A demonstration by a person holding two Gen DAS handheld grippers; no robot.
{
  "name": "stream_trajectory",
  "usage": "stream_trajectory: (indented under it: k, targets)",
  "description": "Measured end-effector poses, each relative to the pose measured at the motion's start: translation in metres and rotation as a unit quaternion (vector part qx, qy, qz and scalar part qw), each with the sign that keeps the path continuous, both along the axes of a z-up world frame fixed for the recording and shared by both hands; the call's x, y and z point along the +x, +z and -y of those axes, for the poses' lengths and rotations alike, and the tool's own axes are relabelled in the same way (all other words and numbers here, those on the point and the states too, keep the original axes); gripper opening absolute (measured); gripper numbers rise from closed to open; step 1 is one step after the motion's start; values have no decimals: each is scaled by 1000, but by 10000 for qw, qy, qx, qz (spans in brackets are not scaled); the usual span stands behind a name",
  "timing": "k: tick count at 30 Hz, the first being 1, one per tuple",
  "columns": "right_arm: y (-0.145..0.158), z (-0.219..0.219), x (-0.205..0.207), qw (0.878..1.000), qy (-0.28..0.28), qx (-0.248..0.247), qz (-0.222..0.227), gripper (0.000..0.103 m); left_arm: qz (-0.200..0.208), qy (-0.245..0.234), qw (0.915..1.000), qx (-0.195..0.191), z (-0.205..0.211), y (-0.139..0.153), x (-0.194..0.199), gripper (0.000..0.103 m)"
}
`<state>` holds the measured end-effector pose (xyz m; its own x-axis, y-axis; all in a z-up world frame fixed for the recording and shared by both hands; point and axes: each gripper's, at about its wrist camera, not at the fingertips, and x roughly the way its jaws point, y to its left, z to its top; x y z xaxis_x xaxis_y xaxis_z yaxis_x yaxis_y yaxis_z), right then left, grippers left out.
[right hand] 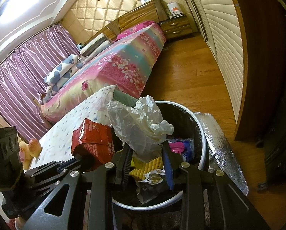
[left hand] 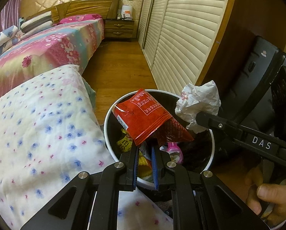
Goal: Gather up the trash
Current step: 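Lower the red packet and white tissue into the bin opening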
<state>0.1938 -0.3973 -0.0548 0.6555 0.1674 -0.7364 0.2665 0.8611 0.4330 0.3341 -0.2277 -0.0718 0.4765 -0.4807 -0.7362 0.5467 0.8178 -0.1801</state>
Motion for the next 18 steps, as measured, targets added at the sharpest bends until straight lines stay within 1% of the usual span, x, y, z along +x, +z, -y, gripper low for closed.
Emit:
stream_trajectory:
  k: [18]
  targets:
    - [-4,5,2,10000,5,-8,-85,32,9,22,10000,25,3,1,5,11]
